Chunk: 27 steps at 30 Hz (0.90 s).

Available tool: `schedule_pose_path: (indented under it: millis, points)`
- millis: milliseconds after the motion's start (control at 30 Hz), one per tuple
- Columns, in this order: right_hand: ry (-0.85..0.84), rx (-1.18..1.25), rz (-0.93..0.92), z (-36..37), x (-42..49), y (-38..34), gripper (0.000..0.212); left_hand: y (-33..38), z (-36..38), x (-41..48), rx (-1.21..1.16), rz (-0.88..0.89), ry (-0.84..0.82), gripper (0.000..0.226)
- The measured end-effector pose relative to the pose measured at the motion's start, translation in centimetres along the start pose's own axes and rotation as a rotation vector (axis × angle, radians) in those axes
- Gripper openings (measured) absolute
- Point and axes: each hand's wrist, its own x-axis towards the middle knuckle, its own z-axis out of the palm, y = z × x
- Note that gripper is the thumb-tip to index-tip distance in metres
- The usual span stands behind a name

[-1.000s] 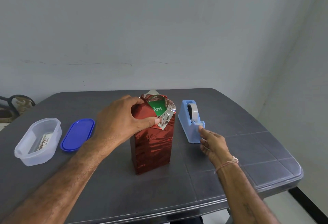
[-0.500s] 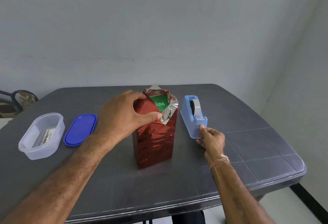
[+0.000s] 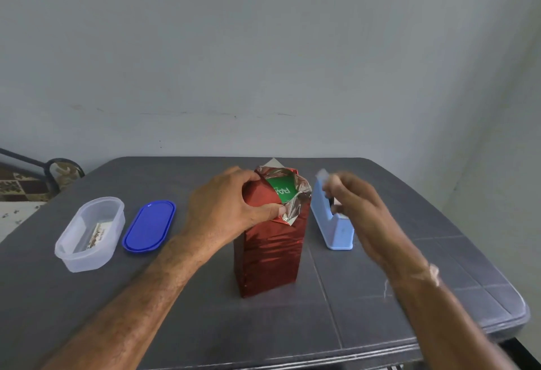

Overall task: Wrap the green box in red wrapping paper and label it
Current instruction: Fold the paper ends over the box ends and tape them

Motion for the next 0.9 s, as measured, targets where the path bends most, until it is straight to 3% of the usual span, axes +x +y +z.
schedule_pose_path:
  millis: [133,267,367,467,633,733,900]
  points:
    - [-0.414,-0.312,-0.116,1.0,4.0,-6.3,0.023,0.3,-0.2,0.0,0.017,0.002,-0.017,0.079]
    - [-0.587,-0.743,-0.148,2.5,8.5,-6.8,0.032,0.4,-0.3,0.1,0.011,-0.013,-0.012,0.072]
    - [-0.674,-0.875,-0.128,3.1,9.9,-7.2,0.033,0.3,-0.2,0.0,0.001,-0.02,-0.021,0.076]
    - [-0.702,-0.939,-0.104,3.4,10.4,-7.4,0.043,0.2,-0.1,0.1,0.003,-0.019,-0.021,0.078]
    - [-0.701,-1.152,-0.157,3.9,11.0,-6.7,0.038,0.2,-0.1,0.1,0.004,-0.012,-0.031,0.075]
    - [-0.661,-1.263,-0.197,4.2,11.2,-6.2,0.033,0.2,-0.1,0.2,0.011,-0.011,-0.033,0.075]
    - [-0.585,-1.376,-0.25,4.6,11.2,-6.1,0.046,0.2,-0.1,0.2,0.022,-0.017,-0.039,0.078]
